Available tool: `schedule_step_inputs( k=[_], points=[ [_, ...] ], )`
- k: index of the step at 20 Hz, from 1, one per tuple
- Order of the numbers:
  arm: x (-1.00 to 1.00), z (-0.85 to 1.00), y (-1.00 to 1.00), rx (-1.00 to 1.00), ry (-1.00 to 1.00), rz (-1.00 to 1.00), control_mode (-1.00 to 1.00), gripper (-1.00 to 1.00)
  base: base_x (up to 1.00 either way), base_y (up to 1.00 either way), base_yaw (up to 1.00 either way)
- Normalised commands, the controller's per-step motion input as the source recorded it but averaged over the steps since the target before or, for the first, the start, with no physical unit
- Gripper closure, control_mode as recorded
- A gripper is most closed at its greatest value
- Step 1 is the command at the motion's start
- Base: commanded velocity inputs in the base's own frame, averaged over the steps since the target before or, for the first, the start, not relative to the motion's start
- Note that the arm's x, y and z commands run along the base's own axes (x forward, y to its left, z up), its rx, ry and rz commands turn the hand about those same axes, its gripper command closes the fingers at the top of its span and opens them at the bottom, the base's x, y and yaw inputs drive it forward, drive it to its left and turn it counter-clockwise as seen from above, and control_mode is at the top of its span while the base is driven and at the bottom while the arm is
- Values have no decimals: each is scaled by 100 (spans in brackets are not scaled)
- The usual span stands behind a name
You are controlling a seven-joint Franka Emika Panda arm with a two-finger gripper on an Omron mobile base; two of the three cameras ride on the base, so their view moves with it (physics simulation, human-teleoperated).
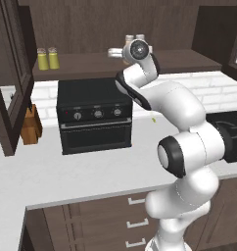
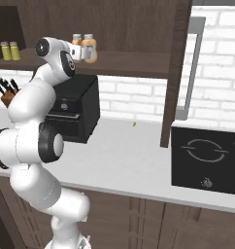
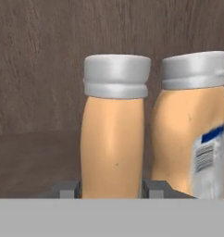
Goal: Put the shaker and condiment bottle from the counter next to their counterparts in the cabinet.
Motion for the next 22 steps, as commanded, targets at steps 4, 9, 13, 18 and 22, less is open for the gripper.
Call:
schedule_step_inputs(
  k=[4,9,13,18,22],
  points=[
    [0,0,0,0,0,0,-100,-100,0,0,0],
    [0,0,0,0,0,0,-100,-100,0,0,0],
    [-17,2,14,0,-1,0,-100,-100,0,0,0],
    [-73,15,16,5,-16,1,-100,-100,0,0,0],
    [-100,10,1,4,-19,2,-100,-100,0,0,0]
  ],
)
